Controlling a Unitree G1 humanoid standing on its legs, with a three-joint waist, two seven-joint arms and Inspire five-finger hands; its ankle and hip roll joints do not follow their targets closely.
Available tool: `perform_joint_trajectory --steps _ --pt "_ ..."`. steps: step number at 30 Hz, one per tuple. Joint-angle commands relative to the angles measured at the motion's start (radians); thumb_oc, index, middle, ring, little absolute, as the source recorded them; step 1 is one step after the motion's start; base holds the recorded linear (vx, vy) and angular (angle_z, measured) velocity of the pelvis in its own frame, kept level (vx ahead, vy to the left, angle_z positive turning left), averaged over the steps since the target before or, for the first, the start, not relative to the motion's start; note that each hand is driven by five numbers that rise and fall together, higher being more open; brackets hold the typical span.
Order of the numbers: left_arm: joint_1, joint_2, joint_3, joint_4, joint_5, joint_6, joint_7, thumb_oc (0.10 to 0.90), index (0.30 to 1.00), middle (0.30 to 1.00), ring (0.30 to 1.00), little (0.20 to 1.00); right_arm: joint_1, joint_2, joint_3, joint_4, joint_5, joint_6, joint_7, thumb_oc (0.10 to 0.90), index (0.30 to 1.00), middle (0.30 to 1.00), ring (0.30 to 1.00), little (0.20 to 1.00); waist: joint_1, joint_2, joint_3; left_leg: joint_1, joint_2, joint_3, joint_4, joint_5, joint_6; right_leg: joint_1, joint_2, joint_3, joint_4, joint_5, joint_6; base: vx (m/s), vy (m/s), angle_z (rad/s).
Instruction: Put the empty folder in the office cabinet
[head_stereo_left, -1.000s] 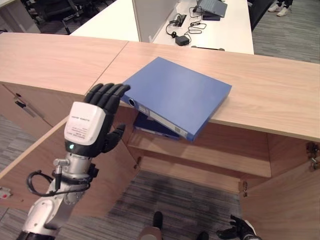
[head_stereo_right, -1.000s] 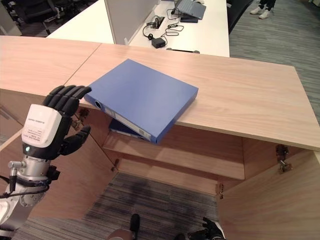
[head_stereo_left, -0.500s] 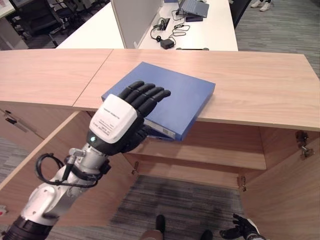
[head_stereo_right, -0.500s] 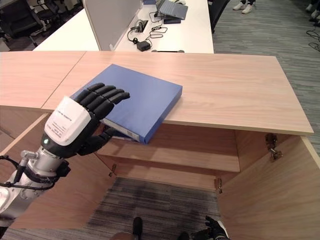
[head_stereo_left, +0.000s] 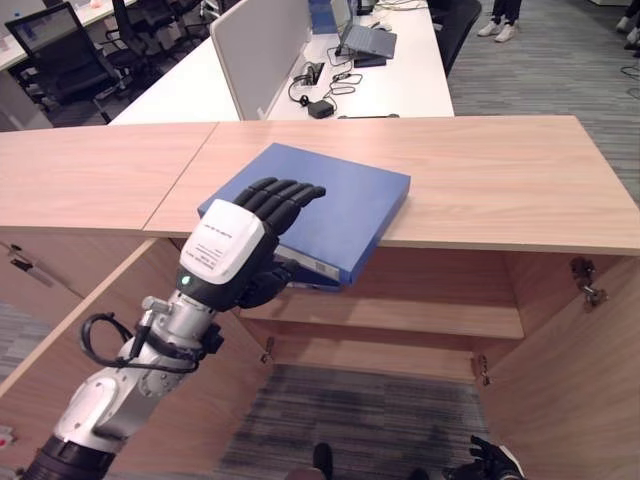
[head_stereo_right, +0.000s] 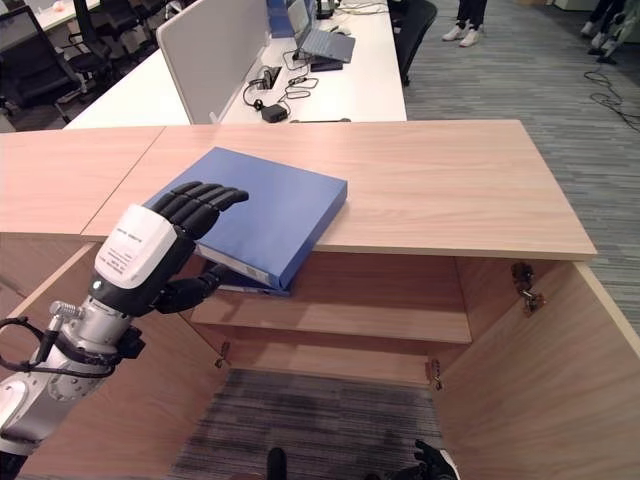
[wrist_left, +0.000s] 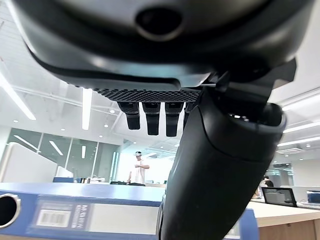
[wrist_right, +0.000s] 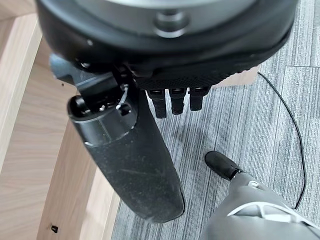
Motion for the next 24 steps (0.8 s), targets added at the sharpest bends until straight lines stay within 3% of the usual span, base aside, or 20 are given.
perform_joint_trajectory --steps 1,16,24 --pt "-0.090 0.005 0.059 -0.024 -0.026 0.011 0.044 0.800 0.900 0.900 0.900 0.900 -0.049 -0.031 0.002 -0.025 0.032 -0.026 -0.003 0.800 0.900 0.900 0.900 0.900 -0.006 -0.059 0.002 0.071 -0.003 -0.007 0.064 -0.194 -0.027 0.044 -0.030 0.037 0.008 -0.127 0.054 0.00 0.000 0.00" --pt "-0.168 0.070 -0.021 0.064 0.012 0.028 0.011 0.800 0.900 0.900 0.900 0.900 -0.041 -0.029 -0.014 -0.014 0.064 -0.014 0.006 0.800 0.900 0.900 0.900 0.900 -0.037 -0.056 -0.016 0.100 -0.003 0.021 0.053 -0.201 -0.022 0.051 -0.029 0.061 0.008 -0.123 0.060 0.01 0.011 -0.06" --pt "-0.178 0.061 -0.062 0.106 0.017 0.032 -0.008 0.800 0.900 0.900 0.900 0.900 -0.038 -0.031 -0.022 -0.003 0.065 -0.007 0.006 0.800 0.900 0.900 0.900 0.900 -0.047 -0.049 -0.019 0.113 -0.007 0.032 0.047 -0.202 -0.020 0.051 -0.033 0.073 0.008 -0.119 0.063 0.00 0.006 -0.05"
